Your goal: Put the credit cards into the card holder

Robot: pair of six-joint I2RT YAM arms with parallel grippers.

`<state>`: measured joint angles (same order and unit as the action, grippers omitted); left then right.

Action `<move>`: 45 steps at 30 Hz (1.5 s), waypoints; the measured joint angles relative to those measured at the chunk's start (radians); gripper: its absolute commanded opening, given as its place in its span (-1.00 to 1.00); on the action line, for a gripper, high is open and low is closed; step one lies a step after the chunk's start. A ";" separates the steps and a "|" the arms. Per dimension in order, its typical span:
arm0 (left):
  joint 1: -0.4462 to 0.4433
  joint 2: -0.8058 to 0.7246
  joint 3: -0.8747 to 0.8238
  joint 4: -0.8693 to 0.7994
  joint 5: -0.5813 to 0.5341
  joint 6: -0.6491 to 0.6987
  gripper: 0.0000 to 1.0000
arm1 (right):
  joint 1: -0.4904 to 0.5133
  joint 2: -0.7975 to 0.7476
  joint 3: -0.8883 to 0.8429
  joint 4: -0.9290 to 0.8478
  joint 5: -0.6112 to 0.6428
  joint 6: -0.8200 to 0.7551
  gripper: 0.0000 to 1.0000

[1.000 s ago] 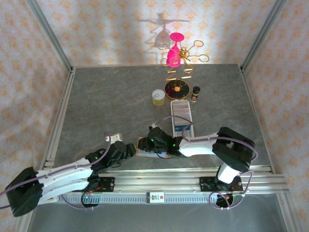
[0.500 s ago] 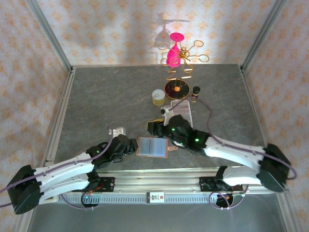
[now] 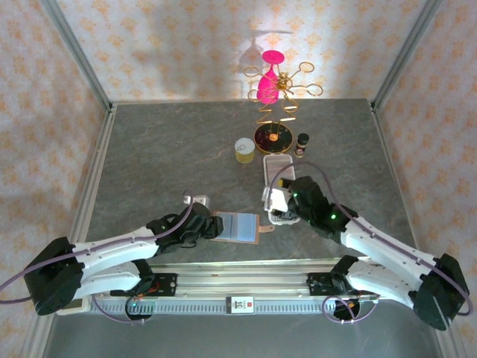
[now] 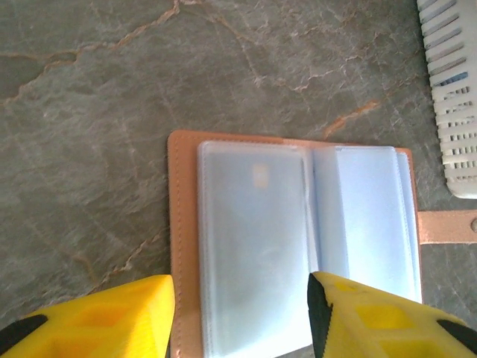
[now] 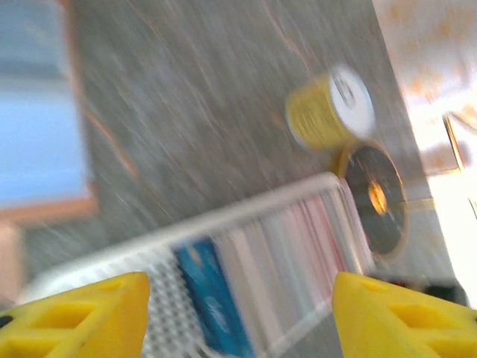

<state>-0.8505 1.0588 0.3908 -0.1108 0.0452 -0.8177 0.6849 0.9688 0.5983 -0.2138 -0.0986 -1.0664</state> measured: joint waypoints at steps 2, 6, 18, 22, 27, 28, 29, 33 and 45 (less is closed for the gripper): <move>0.000 -0.030 -0.030 0.004 0.004 -0.003 0.08 | -0.083 0.026 -0.014 -0.005 -0.013 -0.079 0.48; 0.000 -0.058 -0.067 0.005 0.011 -0.003 0.08 | -0.156 0.094 -0.038 -0.003 -0.049 -0.182 0.54; 0.000 -0.062 -0.112 0.062 0.040 -0.030 0.08 | -0.171 0.293 -0.035 0.113 -0.070 -0.365 0.35; 0.000 -0.062 -0.129 0.076 0.053 -0.047 0.06 | -0.171 0.351 -0.003 0.137 -0.078 -0.392 0.21; 0.000 -0.061 -0.139 0.095 0.064 -0.056 0.06 | -0.171 0.395 0.029 0.162 -0.085 -0.406 0.10; 0.000 -0.060 -0.140 0.100 0.065 -0.060 0.05 | -0.171 0.401 0.033 0.166 -0.086 -0.409 0.07; 0.000 -0.057 -0.140 0.103 0.070 -0.064 0.05 | -0.171 0.406 0.035 0.170 -0.086 -0.411 0.04; 0.000 -0.047 -0.140 0.109 0.079 -0.071 0.03 | -0.171 0.412 0.036 0.177 -0.085 -0.420 -0.10; 0.000 -0.016 -0.140 0.143 0.087 -0.075 -0.03 | -0.171 0.381 0.036 0.154 -0.089 -0.422 -0.49</move>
<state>-0.8505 1.0431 0.2512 0.0326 0.1322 -0.8928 0.5144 1.3502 0.6342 -0.0593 -0.1871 -1.4887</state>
